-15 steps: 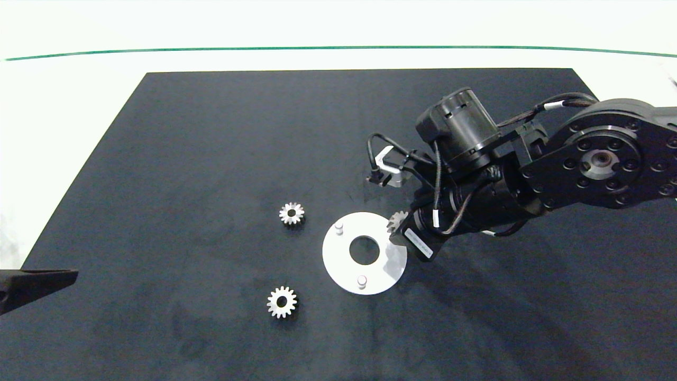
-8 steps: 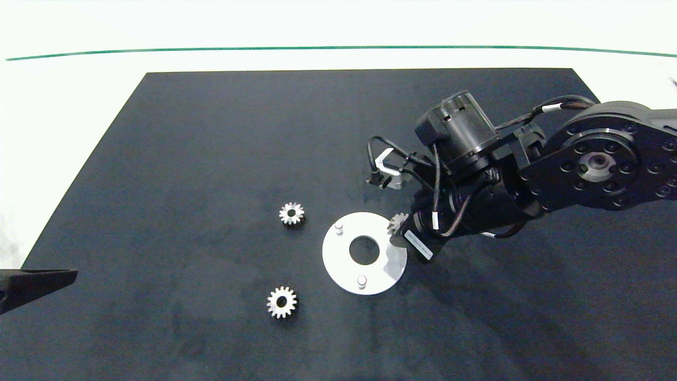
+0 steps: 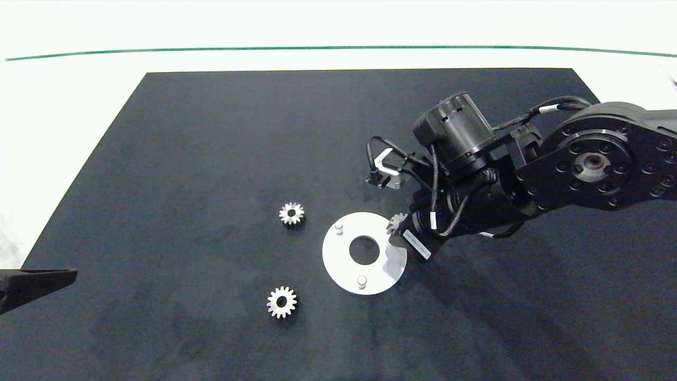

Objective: Install three planetary gears onto the carrier pins

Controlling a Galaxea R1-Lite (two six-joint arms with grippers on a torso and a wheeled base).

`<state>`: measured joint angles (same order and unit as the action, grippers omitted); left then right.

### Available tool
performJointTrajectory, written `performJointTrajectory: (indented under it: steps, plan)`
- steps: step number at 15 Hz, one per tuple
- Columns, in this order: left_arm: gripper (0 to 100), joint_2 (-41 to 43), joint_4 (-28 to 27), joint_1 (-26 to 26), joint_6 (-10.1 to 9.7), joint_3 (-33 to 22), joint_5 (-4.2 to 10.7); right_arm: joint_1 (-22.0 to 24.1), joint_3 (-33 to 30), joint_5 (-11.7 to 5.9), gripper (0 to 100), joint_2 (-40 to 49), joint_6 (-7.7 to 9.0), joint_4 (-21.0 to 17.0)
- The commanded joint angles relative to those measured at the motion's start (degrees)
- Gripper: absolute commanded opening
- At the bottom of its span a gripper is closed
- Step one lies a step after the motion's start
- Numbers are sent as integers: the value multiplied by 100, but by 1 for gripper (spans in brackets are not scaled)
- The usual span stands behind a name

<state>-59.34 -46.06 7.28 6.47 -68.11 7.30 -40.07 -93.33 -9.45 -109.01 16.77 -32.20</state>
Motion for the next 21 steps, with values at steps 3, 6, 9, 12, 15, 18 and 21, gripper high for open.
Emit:
performJointTrajectory:
  steps: [3, 6, 9, 12, 15, 18, 21]
  plan:
    - [100, 2, -26, 2, 3, -1, 8, -1, -1, -4, 0, -50, 10, -24]
    - [100, 2, -26, 2, 3, 8, 8, 8, -18, -4, 0, -59, 10, -15]
    - [100, 2, -26, 2, 3, 8, 8, 26, -18, -4, 0, -86, 10, -15]
    - [100, 2, -26, 2, 3, 8, 8, 17, -10, -4, 0, -138, 10, -15]
    - [100, 2, -26, 2, 3, 8, 8, 8, -18, -4, 0, -165, 10, -24]
    - [100, 11, -26, -7, 3, -1, 8, -1, -1, -4, 0, -173, 1, -24]
    - [100, 11, -26, 2, 3, -1, 8, -1, 8, -22, 0, -156, 10, -24]
